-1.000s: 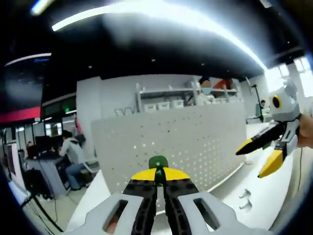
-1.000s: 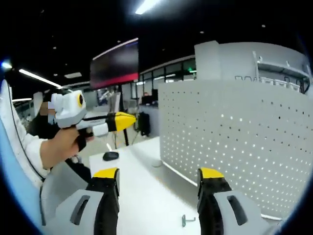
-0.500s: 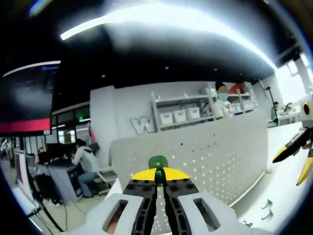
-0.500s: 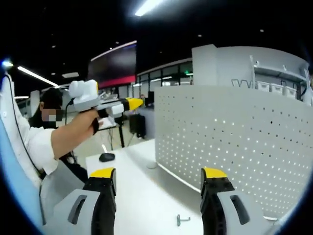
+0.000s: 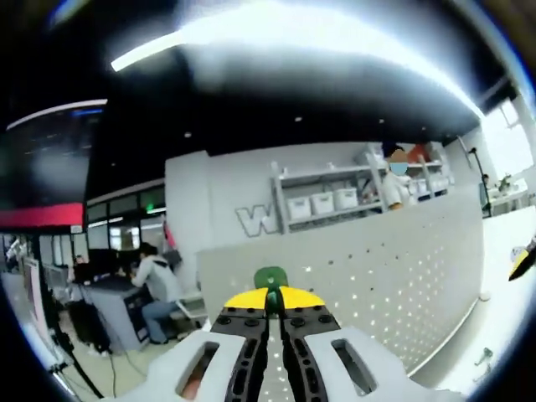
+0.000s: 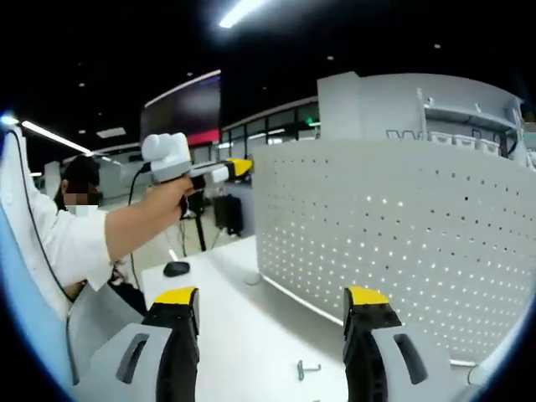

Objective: Insert the hook assembly into the mounting plate slot until the hook locks in place.

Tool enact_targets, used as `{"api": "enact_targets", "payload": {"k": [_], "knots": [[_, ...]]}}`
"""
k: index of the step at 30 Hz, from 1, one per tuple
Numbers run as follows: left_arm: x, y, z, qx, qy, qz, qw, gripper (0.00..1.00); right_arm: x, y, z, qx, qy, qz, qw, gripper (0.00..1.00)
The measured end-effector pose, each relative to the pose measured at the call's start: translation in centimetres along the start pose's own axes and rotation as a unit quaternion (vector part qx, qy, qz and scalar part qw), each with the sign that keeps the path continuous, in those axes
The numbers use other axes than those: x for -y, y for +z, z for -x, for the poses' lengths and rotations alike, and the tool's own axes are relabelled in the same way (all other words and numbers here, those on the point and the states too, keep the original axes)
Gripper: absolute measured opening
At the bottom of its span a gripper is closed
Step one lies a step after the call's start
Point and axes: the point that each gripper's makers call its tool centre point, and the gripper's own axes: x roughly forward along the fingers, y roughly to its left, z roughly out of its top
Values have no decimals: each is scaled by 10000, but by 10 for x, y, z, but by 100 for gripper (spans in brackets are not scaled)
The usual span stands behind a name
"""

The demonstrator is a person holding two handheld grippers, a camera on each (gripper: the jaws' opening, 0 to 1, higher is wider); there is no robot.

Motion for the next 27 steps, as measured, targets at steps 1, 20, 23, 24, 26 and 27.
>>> {"api": "enact_targets", "payload": {"k": [1, 20, 23, 24, 26, 27], "knots": [[0, 0, -2, 12, 6, -49, 10000, 3, 0, 0, 0, -3, -7, -4, 10000, 70], [-8, -9, -27, 117, 218, -93, 9997, 3, 6, 0, -1, -61, -93, -69, 9999, 70], [-9, -11, -29, 86, 232, -91, 9997, 3, 6, 0, -1, -67, -95, -73, 9999, 69], [-9, -12, -29, 76, 235, -98, 9996, 3, 6, 0, -1, -65, -101, -70, 9999, 69], [-9, -14, -31, 57, 233, -86, 9997, 3, 7, 0, 0, -63, -113, -76, 9999, 69], [-9, -15, -31, 57, 236, -77, 9997, 3, 8, 0, 0, -70, -121, -82, 9999, 69]]}}
